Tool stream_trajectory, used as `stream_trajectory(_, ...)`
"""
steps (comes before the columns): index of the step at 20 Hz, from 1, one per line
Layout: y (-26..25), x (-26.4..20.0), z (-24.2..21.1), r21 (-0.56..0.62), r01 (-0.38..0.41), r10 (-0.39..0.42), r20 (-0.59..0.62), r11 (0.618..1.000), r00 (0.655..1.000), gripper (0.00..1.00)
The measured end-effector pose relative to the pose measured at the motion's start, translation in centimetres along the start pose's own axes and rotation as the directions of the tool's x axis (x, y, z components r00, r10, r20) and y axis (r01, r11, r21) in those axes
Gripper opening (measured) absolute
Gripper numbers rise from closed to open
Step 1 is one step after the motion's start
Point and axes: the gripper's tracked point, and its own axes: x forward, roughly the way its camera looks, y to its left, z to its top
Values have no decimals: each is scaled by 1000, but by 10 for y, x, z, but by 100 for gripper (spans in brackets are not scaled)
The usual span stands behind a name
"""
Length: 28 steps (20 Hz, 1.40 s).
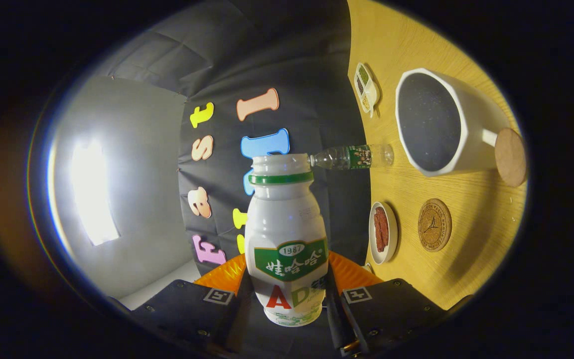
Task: Take the bottle from table, then pour the juice into the cup, finally place the bottle on the coaster
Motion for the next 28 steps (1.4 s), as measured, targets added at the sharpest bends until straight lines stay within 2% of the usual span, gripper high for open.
stream_trajectory(28, 2, 4, -2, 57, -9, 8, 19, 998, 1000, 65)
